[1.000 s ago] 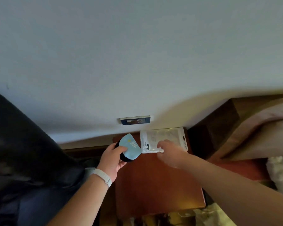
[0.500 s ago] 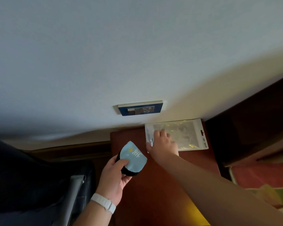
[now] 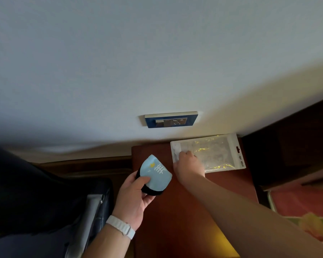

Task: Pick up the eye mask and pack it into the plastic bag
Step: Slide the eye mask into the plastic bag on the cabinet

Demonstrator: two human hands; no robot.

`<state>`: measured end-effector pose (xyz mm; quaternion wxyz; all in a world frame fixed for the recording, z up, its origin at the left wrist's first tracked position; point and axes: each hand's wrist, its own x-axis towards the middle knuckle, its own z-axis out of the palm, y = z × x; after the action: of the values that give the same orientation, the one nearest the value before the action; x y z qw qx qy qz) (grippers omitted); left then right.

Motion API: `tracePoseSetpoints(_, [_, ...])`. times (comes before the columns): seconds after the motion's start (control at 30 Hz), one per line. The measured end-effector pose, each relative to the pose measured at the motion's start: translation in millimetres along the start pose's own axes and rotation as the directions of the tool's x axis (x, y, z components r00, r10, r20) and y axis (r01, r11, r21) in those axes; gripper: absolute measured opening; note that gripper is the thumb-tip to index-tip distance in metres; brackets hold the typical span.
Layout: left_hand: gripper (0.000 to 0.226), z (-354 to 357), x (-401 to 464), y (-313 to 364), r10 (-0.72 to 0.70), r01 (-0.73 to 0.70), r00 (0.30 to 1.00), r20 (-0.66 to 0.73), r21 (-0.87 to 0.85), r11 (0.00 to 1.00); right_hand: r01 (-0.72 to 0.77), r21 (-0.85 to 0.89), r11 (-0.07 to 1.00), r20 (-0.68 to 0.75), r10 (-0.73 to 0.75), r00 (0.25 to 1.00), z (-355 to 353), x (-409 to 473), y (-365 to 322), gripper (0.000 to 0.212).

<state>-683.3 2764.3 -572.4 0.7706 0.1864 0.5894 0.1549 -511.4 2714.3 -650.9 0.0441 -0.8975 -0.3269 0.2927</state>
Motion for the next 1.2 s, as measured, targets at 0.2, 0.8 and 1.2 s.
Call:
tracePoseSetpoints(0.2, [0.026,13,-32,26,0.052,-0.054,0.998,0.028,0.081,0.995,0.046,0.004,0.999,-0.032,-0.046,0.998,-22,-36,6,0.008])
tracePoseSetpoints(0.8, [0.021,114,-193,72,0.07,-0.122,0.987,0.146,0.386,0.914,0.128,0.13,0.983,-0.237,-0.094,0.967,-198,-187,20,0.015])
tracePoseSetpoints(1.2, [0.018,127,-251,82,0.061,-0.142,0.985,0.164,0.541,0.829,0.213,0.185,0.959,-0.347,-0.139,0.927,-267,-237,20,0.018])
